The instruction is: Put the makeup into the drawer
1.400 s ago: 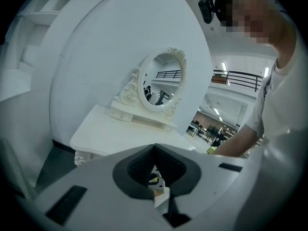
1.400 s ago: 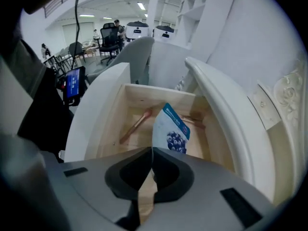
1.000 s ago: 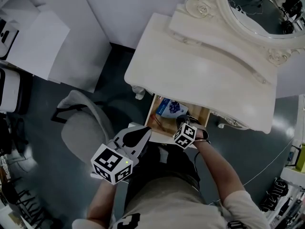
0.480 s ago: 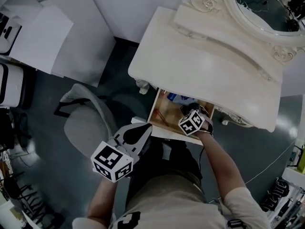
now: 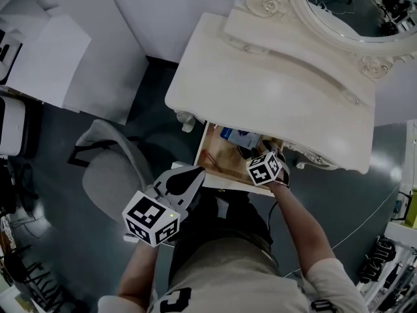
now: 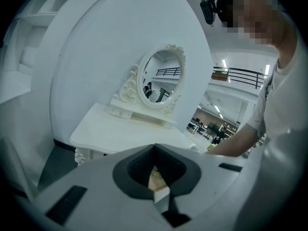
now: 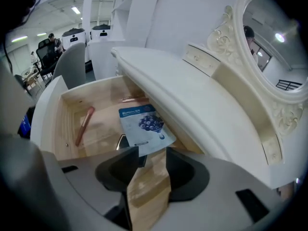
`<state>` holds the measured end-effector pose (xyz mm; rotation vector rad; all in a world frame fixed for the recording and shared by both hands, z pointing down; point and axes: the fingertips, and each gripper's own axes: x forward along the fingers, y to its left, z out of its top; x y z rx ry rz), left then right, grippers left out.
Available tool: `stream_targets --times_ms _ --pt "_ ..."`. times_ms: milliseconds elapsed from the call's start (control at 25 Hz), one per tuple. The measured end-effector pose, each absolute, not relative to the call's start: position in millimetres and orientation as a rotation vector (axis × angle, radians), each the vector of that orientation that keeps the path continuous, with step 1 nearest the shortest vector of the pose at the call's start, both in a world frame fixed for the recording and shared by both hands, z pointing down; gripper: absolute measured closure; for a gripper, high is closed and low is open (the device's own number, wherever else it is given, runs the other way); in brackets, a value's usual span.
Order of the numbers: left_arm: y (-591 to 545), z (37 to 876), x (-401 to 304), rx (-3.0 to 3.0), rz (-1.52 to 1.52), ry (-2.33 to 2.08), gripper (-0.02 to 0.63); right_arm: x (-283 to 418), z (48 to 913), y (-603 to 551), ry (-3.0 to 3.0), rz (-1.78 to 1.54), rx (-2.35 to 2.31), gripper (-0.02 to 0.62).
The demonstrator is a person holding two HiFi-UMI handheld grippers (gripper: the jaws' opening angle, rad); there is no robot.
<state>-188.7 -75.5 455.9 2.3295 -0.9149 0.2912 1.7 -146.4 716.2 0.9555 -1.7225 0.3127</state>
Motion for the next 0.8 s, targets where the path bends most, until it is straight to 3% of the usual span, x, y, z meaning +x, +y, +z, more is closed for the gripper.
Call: stream_targets --times_ms 800 --pt "-73 429 -199 2.416 0.203 -0.925 0.552 -90 535 -134 -2.280 0.533 1.104 0.422"
